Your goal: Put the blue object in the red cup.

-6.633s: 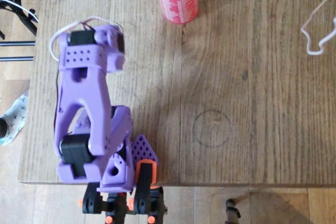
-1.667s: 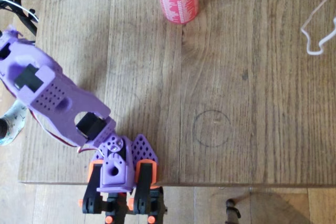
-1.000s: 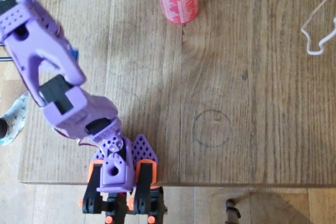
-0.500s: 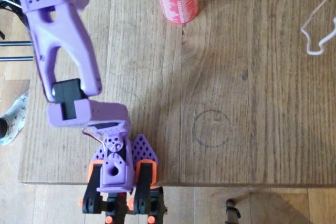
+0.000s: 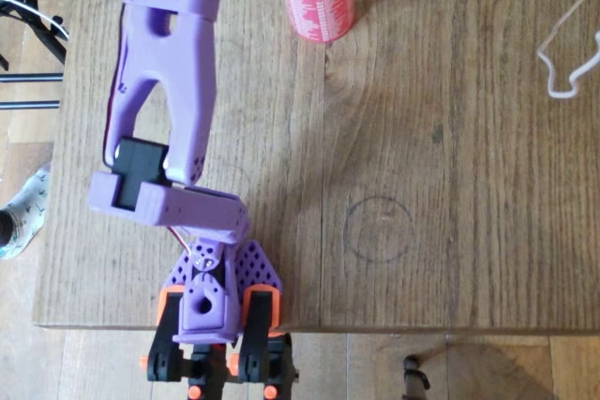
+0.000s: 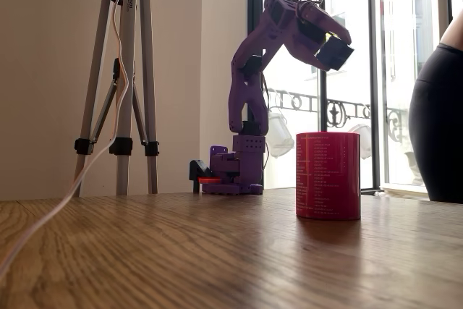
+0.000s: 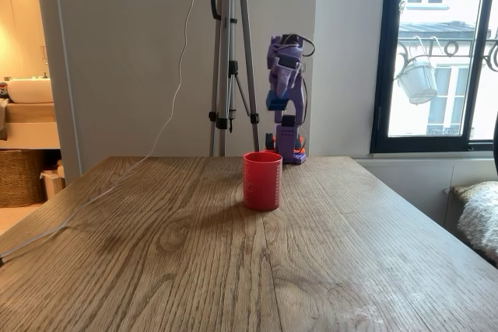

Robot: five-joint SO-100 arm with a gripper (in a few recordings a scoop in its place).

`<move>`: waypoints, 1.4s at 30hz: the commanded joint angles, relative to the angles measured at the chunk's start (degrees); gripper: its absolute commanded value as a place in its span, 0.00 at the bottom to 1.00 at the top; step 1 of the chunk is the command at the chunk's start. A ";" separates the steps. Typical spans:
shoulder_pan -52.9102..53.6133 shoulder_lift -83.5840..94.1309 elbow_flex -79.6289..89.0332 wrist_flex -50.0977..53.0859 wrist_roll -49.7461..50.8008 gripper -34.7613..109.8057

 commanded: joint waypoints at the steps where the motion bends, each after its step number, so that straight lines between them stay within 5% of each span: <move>1: -1.32 -0.09 0.97 -3.69 -2.29 0.24; 20: -1.41 -8.00 11.34 -19.42 -2.55 0.24; 39: 1.93 -6.94 11.34 -13.62 -1.05 0.24; 42: 2.11 -6.59 11.25 -12.04 -1.32 0.48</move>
